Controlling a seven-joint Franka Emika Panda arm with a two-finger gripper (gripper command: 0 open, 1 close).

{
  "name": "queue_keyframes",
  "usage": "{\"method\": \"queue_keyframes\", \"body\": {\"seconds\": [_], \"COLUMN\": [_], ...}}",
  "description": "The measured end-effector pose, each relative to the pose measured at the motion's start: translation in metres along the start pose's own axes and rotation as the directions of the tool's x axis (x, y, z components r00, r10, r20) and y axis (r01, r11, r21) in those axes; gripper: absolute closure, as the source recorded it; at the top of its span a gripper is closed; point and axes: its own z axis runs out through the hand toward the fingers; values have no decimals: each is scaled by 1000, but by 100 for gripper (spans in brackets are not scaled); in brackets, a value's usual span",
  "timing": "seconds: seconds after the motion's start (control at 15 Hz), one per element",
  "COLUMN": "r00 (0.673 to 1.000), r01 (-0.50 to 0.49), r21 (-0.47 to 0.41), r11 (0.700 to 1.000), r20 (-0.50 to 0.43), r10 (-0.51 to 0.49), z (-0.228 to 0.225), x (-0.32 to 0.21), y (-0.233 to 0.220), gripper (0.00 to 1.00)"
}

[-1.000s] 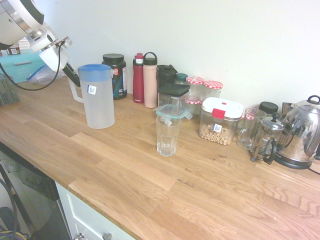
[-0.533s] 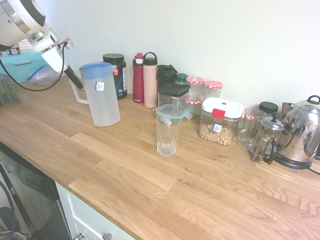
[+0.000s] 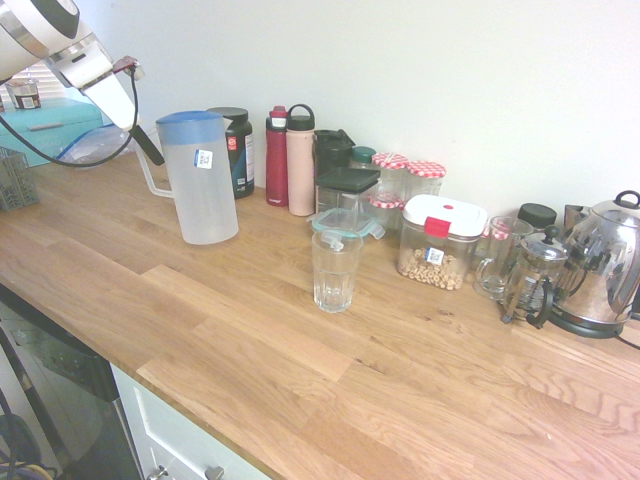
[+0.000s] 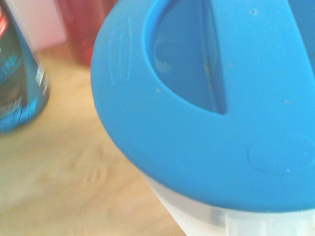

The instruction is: Pour me some water

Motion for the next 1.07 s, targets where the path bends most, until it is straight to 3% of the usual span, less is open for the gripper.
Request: {"method": "queue_keyframes", "body": {"seconds": [0.2, 0.4, 0.6, 0.87, 0.93, 1.07], "r00": [982, 924, 833, 668, 638, 619], "r01": [154, 321, 495, 679, 702, 719], "r21": [-8, -19, -19, 45, 63, 83], "r11": [988, 947, 869, 733, 709, 691], "r20": [110, 224, 296, 379, 387, 378], "r10": [-153, -309, -468, -641, -666, -689], "z": [-9, -30, -43, -32, -30, -28], "x": [18, 49, 99, 170, 187, 225], "y": [28, 72, 124, 186, 198, 220], "gripper": [100, 100, 100, 100, 100, 100]}}
